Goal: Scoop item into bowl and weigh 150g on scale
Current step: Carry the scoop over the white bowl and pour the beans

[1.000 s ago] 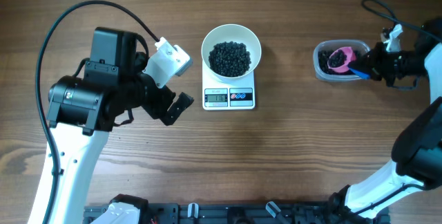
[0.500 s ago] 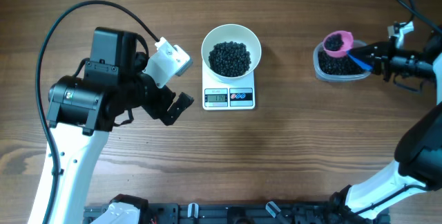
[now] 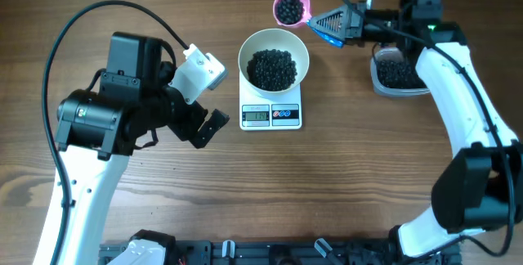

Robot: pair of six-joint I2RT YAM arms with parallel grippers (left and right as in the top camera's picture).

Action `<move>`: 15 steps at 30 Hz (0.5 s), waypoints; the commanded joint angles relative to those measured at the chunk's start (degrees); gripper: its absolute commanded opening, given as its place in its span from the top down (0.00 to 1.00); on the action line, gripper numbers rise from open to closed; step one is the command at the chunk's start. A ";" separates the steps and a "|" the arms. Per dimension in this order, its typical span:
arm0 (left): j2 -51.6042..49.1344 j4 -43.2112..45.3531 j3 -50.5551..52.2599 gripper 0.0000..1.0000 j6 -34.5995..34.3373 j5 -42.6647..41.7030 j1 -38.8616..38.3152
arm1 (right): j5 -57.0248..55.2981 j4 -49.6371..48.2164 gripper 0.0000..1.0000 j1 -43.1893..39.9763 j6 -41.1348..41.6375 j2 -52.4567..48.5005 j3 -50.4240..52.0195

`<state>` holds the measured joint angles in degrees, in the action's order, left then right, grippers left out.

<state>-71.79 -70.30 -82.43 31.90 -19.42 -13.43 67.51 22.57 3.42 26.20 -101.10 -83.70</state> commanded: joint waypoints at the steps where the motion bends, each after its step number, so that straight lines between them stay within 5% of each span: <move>1: -0.17 0.04 -0.83 0.00 0.90 -0.04 0.33 | 1.31 -0.83 0.96 1.07 0.74 1.90 -0.59; 8: -0.17 0.04 -0.83 0.00 0.90 -0.07 0.33 | -23.61 4.90 0.96 7.19 -22.36 1.90 -0.59; 15: -0.17 0.04 -0.83 0.00 0.87 -0.07 0.33 | -34.73 8.24 0.96 8.74 -24.96 3.43 -0.61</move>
<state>-71.79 -70.30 -82.43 31.90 -19.40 -13.43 40.16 30.11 11.64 3.79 -100.44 -83.70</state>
